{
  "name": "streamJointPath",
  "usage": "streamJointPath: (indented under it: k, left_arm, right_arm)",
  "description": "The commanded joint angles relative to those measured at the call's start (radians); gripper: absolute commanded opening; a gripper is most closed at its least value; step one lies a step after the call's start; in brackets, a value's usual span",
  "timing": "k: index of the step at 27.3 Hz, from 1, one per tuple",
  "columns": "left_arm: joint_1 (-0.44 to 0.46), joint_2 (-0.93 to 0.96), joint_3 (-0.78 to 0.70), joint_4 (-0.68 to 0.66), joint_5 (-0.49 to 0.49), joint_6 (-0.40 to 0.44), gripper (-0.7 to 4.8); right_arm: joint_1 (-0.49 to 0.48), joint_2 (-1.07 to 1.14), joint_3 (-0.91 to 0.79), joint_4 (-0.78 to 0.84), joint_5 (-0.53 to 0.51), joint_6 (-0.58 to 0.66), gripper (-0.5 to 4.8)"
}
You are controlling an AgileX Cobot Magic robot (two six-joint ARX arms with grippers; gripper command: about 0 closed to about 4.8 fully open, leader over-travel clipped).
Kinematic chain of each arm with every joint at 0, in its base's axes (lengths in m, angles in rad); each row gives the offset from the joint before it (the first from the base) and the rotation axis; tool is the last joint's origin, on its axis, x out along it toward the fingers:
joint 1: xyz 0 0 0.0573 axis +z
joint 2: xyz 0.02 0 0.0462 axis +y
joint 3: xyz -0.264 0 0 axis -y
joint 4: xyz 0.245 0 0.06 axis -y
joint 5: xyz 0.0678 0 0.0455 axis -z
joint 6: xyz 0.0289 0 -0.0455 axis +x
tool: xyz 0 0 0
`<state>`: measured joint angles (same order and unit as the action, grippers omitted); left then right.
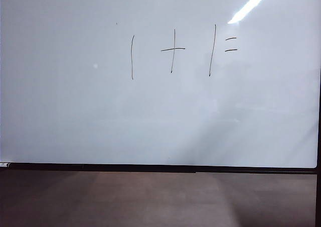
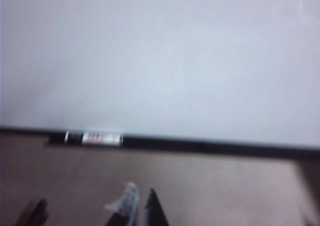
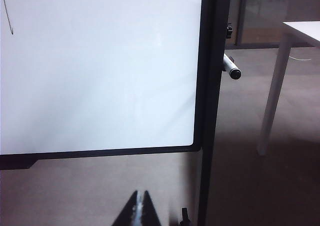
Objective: Reach to the right to find the marker pen, pick it up, and write the answer to the math problem on the whiteboard.
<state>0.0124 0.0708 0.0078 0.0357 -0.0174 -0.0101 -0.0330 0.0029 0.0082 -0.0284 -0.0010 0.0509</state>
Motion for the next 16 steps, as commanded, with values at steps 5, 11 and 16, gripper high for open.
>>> streamJointPath:
  k: [5, 11, 16]
  left_arm:
    - [-0.183, 0.494, 0.020, 0.897, 0.204, -0.032, 0.27]
    - [-0.399, 0.959, 0.204, 1.033, 0.271, -0.031, 0.27]
    - [-0.533, 1.247, 0.407, 0.988, 0.269, -0.023, 0.27]
  right_arm:
    - [-0.001, -0.001, -0.004, 0.010, 0.002, 0.000, -0.05]
    - [-0.001, -0.001, -0.004, 0.010, 0.001, 0.000, -0.05]
    - [-0.001, -0.001, -0.004, 0.010, 0.002, 0.000, -0.05]
